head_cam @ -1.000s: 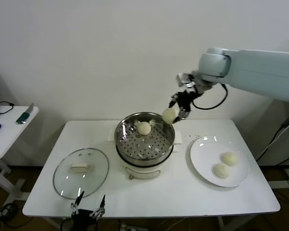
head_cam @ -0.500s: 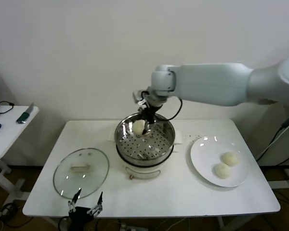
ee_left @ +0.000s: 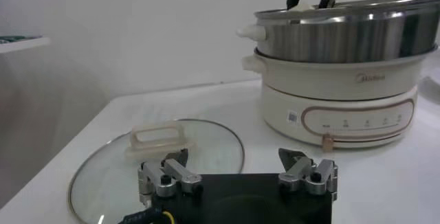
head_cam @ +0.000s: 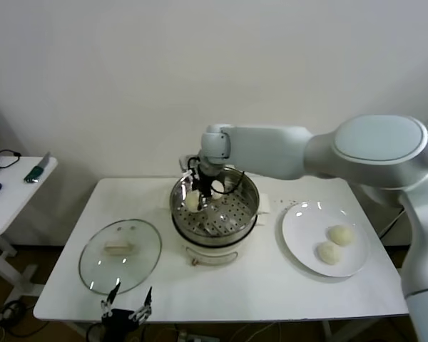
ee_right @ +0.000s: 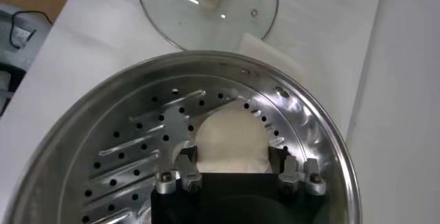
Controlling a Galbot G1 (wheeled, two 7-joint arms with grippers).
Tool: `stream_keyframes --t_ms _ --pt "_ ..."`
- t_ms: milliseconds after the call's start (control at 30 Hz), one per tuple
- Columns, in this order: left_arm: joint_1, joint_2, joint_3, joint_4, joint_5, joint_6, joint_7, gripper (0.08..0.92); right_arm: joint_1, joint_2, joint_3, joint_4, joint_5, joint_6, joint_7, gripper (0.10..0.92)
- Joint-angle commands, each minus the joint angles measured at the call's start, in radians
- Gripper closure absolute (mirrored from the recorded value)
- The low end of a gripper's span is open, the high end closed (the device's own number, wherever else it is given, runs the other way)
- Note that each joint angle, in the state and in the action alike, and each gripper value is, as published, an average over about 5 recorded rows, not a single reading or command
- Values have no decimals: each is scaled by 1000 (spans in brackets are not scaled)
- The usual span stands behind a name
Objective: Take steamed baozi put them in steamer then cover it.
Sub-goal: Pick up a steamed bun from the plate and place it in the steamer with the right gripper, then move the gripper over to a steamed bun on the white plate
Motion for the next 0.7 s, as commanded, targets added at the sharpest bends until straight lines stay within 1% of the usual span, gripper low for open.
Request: stream_keyframes --t_ms 33,167,233,433,600,700 --pt "2 1 1 -1 1 0 0 177 -75 47 8 -78 -17 -8 13 350" --pt "8 2 2 -5 2 0 1 177 -67 45 9 -65 -13 -16 17 351" --pt "9 2 3 -7 3 0 1 177 -60 43 10 -58 -13 -21 28 338" --pt "16 0 5 -21 8 2 2 177 -11 8 21 -13 -10 -12 22 220" --pt "19 -1 5 -27 17 3 2 177 89 -90 10 90 -6 0 2 203" --pt "20 -2 8 -30 23 5 2 177 156 -190 1 179 13 -2 -1 203"
